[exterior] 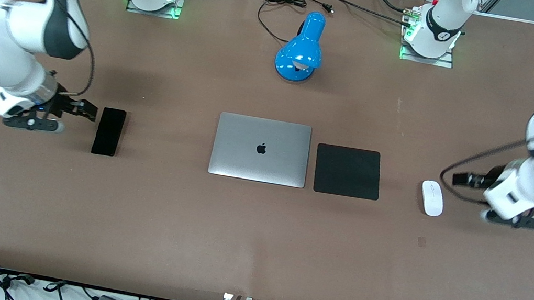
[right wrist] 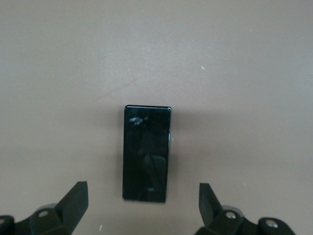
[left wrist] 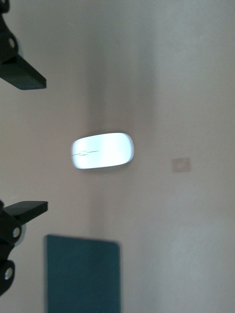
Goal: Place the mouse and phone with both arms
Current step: 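Grasp the black phone with the right gripper while the left gripper grasps the mouse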
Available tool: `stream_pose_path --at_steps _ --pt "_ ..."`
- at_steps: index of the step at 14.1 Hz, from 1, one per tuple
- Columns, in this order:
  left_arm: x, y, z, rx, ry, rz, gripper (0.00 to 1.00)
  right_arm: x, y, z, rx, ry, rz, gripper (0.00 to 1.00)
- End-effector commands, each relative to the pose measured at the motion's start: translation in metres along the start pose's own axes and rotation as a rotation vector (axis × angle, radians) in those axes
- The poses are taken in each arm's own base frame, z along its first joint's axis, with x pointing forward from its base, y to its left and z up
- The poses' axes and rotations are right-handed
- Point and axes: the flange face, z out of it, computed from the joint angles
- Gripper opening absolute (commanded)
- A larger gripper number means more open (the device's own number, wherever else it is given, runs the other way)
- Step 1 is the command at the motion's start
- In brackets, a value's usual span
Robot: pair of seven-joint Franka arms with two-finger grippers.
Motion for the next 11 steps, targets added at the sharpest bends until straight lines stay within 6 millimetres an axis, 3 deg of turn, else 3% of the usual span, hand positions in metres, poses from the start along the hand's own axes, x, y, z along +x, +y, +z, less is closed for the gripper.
stream_pose_path --at_steps 1,3,5,9,11 --pt "0.004 -0.006 0.059 -0.006 0.049 0.008 1.00 -0.021 -0.007 0.023 -0.003 0.040 -0.008 1.00" --pt "-0.010 -0.005 0.104 -0.012 0.145 0.010 1.00 -0.020 -0.011 0.046 0.003 0.040 -0.016 1.00" --pt "-0.022 -0.005 0.131 -0.017 0.205 0.010 1.00 -0.023 -0.012 0.069 0.010 0.062 -0.014 1.00" --pt "-0.026 -0.004 0.160 -0.022 0.215 0.019 1.00 -0.025 -0.013 0.107 0.028 0.073 0.102 1.00" --pt "-0.027 -0.005 0.170 -0.025 0.199 0.016 0.95 -0.029 -0.014 0.120 0.029 0.047 0.105 1.00"
